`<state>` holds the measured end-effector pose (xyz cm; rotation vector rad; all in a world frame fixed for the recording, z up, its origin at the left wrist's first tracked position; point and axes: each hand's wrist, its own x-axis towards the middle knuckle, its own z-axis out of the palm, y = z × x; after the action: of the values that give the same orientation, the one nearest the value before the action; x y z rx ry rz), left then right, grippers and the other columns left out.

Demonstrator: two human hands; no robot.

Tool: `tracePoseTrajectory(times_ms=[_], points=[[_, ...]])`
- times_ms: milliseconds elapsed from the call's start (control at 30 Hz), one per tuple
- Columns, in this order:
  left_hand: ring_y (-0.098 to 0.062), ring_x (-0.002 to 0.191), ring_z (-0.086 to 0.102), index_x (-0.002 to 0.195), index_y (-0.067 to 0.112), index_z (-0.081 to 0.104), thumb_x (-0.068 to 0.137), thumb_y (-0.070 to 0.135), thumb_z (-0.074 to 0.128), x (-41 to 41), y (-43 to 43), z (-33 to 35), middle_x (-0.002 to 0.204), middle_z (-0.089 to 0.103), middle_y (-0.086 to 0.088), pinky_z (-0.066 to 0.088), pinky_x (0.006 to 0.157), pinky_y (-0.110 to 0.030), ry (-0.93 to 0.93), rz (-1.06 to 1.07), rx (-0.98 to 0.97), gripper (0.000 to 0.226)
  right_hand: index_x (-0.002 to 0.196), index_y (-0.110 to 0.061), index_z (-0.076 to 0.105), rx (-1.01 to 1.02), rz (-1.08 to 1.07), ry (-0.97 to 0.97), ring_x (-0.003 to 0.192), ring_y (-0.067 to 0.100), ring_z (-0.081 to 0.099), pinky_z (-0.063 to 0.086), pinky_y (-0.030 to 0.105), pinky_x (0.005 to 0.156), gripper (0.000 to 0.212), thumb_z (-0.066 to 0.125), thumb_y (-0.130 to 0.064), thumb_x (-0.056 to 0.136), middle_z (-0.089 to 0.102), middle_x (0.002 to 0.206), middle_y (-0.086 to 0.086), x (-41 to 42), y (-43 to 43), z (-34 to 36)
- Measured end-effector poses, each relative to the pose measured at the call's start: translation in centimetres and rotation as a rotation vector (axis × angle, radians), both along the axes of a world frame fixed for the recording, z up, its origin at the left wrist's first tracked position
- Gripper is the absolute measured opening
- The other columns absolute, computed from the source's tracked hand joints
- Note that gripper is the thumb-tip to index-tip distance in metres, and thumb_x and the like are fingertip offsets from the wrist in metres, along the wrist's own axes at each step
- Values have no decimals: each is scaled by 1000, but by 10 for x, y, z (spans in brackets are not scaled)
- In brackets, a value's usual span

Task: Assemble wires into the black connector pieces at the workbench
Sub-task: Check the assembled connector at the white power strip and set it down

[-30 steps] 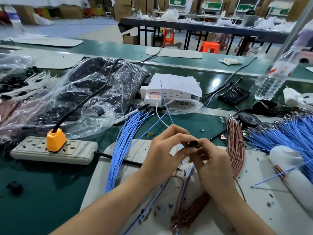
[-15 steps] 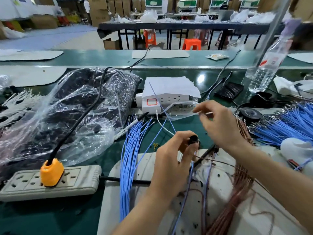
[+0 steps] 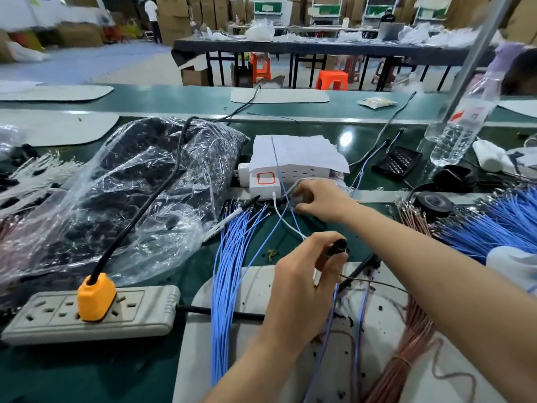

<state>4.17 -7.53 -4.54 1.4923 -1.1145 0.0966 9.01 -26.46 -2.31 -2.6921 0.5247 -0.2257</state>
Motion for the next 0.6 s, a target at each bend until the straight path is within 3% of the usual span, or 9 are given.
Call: tracePoseTrajectory(times_ms=[100,267,400,500,600], points=[[1,66,57,105,14,62,92,15,60,0,0,0,81,59,17,44,68,-9,8,-8,5,14,116,-17,66,42,19,-27,86,12,53,37,20,76,31,67,-19,84,61,95,-5,4,3,-2],[5,67,57,106,16,62,92,14,61,-1,0,0,84,59,21,45,69,-9,4,-11,10,14,95,-20,68,181,-58,-108,74,12,59,43,22,68,15,72,-14,83,64,80,-5,10,7,-7],[3,66,57,106,18,61,92,14,61,-1,0,1,82,61,17,47,67,-13,-4,-13,3,15,80,-21,62,226,-121,-173,68,10,56,38,19,58,20,71,-3,79,63,73,-6,8,9,-8],[0,65,59,106,20,60,91,16,60,-1,1,0,80,64,13,51,67,-20,-5,-2,-4,15,86,-13,62,234,-159,-207,80,18,58,41,21,68,19,61,5,83,67,89,8,4,9,-10],[-3,64,62,105,18,61,92,18,59,-1,1,-1,81,68,8,53,66,-29,14,-9,-2,14,101,-10,65,294,-150,-309,80,13,58,44,14,69,20,60,3,87,62,84,-3,-12,12,-4]])
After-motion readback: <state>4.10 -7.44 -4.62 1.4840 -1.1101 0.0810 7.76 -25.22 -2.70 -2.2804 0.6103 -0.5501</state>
